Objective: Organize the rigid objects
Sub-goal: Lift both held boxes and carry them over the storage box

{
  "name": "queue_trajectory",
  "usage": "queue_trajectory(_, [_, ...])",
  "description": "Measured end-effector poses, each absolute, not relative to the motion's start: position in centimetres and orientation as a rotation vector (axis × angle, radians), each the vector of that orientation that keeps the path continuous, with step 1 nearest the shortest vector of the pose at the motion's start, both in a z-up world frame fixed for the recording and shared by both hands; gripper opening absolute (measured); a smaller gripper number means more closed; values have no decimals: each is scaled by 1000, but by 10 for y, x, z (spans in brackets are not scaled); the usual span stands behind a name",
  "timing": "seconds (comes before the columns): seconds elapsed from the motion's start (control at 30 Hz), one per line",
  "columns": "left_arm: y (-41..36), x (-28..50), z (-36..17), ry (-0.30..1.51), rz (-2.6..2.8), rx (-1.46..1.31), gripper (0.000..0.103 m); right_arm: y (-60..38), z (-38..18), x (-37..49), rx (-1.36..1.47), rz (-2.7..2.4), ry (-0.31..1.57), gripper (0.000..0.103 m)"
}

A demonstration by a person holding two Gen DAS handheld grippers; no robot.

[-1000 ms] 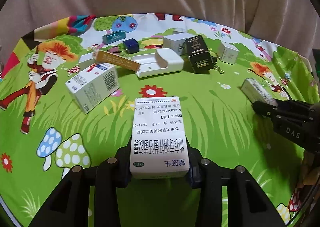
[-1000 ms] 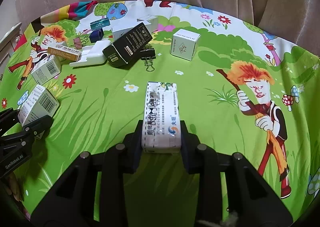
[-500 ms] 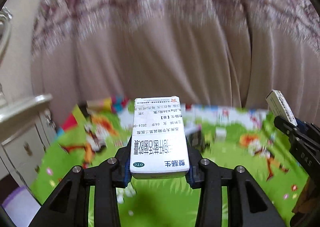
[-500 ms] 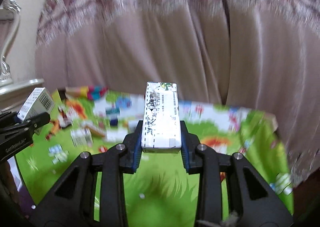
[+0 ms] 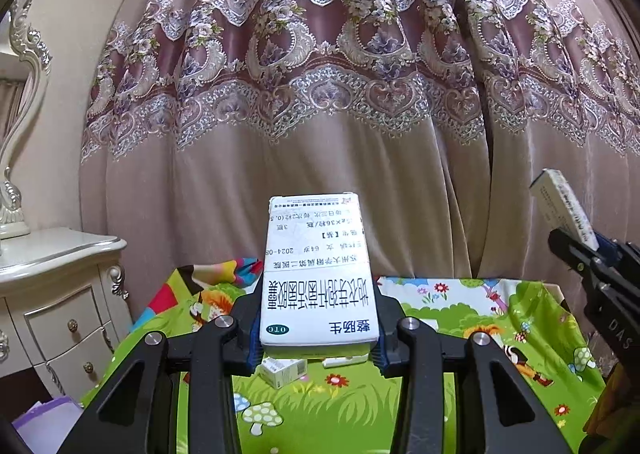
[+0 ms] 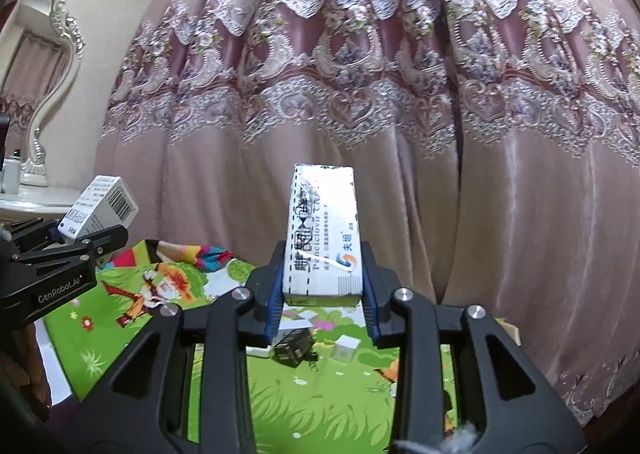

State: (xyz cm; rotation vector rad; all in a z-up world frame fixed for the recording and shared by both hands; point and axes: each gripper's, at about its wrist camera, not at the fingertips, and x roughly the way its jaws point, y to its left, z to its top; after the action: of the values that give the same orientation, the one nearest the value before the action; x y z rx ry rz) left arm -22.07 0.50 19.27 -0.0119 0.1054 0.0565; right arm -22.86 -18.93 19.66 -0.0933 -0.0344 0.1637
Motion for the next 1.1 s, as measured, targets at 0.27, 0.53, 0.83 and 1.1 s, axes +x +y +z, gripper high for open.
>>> queue_trajectory(0.27, [32,-240,181,141,105,-22,42,-159,195,-240,-127,275,-22,37])
queue_trajectory(0.53, [66,-268,172,167,165,-55,42,-118,197,-255,-161,441,-6,37])
queue_trajectory(0.83, [107,-303,164,217,244,-100,42,-74,193,-267,-202,628,43,37])
queue_trajectory(1.1, [137,-331,148,261,333,-131,42,-43,185,-281,-267,725,56,37])
